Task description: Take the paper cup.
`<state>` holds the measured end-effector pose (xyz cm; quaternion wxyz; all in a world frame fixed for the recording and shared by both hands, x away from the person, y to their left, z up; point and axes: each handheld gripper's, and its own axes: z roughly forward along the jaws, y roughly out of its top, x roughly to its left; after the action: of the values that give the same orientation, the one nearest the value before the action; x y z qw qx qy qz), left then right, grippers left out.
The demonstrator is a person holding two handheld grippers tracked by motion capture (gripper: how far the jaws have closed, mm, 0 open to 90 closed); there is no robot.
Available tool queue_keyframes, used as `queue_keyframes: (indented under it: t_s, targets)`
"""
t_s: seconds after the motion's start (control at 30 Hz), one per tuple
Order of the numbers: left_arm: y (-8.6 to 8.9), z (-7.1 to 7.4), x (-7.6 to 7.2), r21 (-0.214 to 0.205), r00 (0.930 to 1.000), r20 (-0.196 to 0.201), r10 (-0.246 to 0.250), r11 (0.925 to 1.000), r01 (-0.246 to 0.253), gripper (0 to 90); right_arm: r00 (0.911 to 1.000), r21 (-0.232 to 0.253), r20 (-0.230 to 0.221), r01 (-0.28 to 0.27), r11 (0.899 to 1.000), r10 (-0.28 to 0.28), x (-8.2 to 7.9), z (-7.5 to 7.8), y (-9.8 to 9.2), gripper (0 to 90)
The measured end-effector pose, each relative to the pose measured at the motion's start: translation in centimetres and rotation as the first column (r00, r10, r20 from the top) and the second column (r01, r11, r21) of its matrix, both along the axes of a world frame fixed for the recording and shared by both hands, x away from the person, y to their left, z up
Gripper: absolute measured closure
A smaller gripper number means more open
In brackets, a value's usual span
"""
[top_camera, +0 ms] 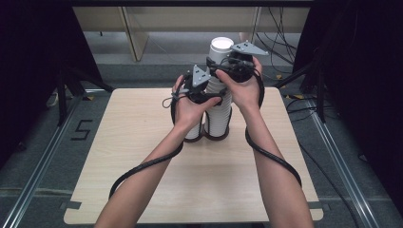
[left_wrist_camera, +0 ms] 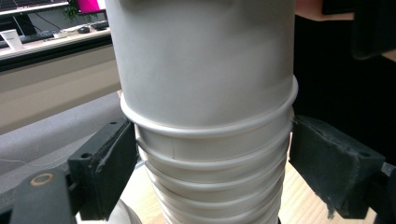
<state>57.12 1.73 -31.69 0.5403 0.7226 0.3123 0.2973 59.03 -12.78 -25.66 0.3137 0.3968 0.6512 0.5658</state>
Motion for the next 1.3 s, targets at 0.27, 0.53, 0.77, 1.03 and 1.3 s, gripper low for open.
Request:
queue_keyframes:
  t_s: [0.27, 0.53, 0.77, 1.03, 1.3]
  targets:
    - [0.0, 0.0, 0.0, 0.001, 1.0, -0.001, -0.001, 1.0, 0.001, 15.2, 0.9997, 0.0, 0.026, 0.002, 1.0, -0.002, -0.1, 0.6, -0.1, 18.7]
    - [0.0, 0.0, 0.0, 0.008, 1.0, -0.001, 0.002, 1.0, -0.002, 15.2, 0.9986, 0.026, 0.052, 0.001, 1.0, -0.002, -0.4, 1.4, -0.2, 18.9]
    - [0.0, 0.0, 0.0, 0.011, 1.0, 0.001, 0.001, 0.9999, -0.001, 15.2, 0.9977, 0.045, 0.068, 0.002, 0.999, -0.005, -0.6, 2.1, -0.2, 19.1]
    - [0.0, 0.0, 0.0, 0.009, 1.0, -0.004, 0.004, 1.0, -0.004, 15.1, 0.995, 0.056, 0.099, 0.003, 0.998, -0.009, -0.9, 3.0, -0.3, 19.2]
    - [0.0, 0.0, 0.0, 0.01, 1.0, -0.004, 0.005, 0.9999, -0.005, 15.1, 0.9926, 0.079, 0.121, 0.003, 0.997, -0.012, -1.1, 3.9, -0.6, 19.2]
